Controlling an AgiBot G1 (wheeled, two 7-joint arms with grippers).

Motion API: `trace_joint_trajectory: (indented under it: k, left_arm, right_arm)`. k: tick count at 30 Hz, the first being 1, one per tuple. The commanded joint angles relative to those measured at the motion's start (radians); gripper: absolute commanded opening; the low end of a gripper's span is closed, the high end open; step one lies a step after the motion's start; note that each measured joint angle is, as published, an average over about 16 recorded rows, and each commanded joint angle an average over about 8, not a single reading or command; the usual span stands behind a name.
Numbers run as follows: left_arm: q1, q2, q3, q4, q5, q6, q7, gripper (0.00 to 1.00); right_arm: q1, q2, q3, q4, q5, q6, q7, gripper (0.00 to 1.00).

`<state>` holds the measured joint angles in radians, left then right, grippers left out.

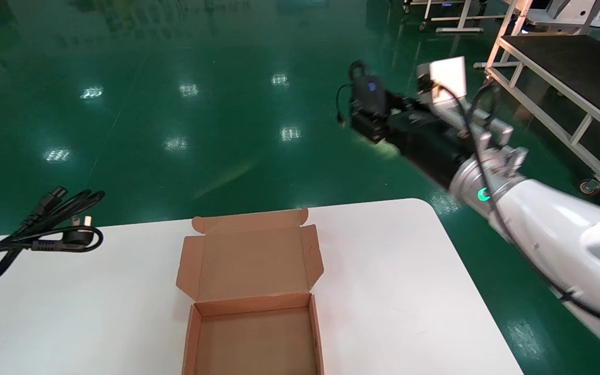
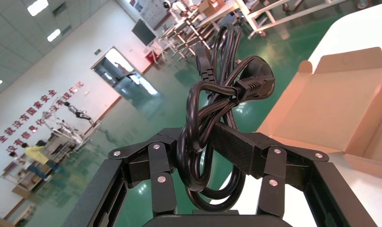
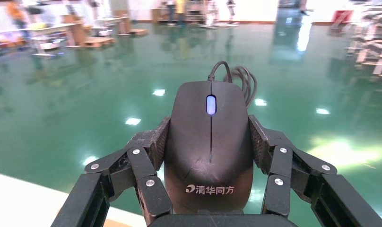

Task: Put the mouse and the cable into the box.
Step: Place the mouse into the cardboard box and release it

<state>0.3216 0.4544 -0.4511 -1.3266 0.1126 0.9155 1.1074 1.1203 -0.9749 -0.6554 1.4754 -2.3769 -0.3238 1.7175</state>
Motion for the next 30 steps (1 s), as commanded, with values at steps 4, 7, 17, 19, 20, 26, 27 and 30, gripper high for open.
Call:
trace_joint_trajectory:
  k: [4,7,17,19,20,26,27,30]
  left_arm:
    - [-0.003,-0.010,0.011,-0.015,0.008,-0.009,-0.006,0.00]
    - [-0.009,-0.007,0.023,-0.024,0.011,-0.016,-0.009,0.00]
    - [-0.035,-0.014,0.078,-0.042,0.021,-0.031,-0.022,0.00]
    - [-0.043,-0.018,0.091,-0.043,0.024,-0.033,-0.028,0.00]
    - [-0.047,-0.019,0.097,-0.044,0.026,-0.034,-0.031,0.00]
    - [-0.069,-0.025,0.134,-0.045,0.040,-0.039,-0.050,0.00]
    - [-0.073,-0.026,0.142,-0.046,0.042,-0.040,-0.054,0.00]
    - [-0.085,-0.030,0.166,-0.047,0.050,-0.043,-0.065,0.00]
  right_arm:
    - [-0.032,-0.022,-0.081,0.003,0.058,0.072,-0.066,0.00]
    - [-0.044,-0.023,-0.142,0.003,0.104,0.106,-0.120,0.00]
    - [-0.047,-0.010,-0.341,0.004,0.273,0.142,-0.291,0.00]
    - [-0.035,-0.006,-0.377,0.004,0.325,0.126,-0.332,0.00]
    - [-0.025,-0.001,-0.392,0.004,0.361,0.111,-0.358,0.00]
    - [0.052,0.055,-0.457,0.004,0.676,-0.038,-0.595,0.00]
    - [0.063,0.069,-0.463,0.004,0.738,-0.070,-0.644,0.00]
    - [0.089,0.108,-0.481,0.004,0.903,-0.154,-0.779,0.00]
